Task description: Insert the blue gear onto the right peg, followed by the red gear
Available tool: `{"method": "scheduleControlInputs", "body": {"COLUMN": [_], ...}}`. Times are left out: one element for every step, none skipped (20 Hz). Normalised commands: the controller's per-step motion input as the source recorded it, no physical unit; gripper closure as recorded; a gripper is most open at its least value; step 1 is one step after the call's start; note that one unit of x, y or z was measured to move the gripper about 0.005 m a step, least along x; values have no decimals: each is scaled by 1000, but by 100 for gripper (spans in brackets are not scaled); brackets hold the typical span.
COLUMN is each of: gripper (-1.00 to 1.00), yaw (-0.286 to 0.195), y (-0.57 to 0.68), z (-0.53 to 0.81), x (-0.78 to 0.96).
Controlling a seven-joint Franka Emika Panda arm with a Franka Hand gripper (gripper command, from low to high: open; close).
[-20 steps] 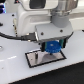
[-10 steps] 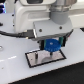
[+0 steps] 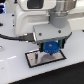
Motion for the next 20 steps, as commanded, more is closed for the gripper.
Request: {"method": "scheduleControlInputs", "body": {"gripper": [100,100,100,100,100,100,100,100,100,100,100,100,100,100,100,100,100,100,100,100], "yaw": [0,0,0,0,0,0,0,0,0,0,0,0,0,0,0,0,0,0,0,0], "y": [103,140,157,154,137,71,0,3,4,3,6,-1,-2,-2,-12,-5,4,6,3,9], "z": [100,274,411,426,377,266,91,-2,141,-136,-69,-119,-169,-184,-185,-170,-145,-147,-125,281], "x": [103,171,271,294,291,277,243,335,376,331,312,302,281,261,252,266,265,236,210,92]}}
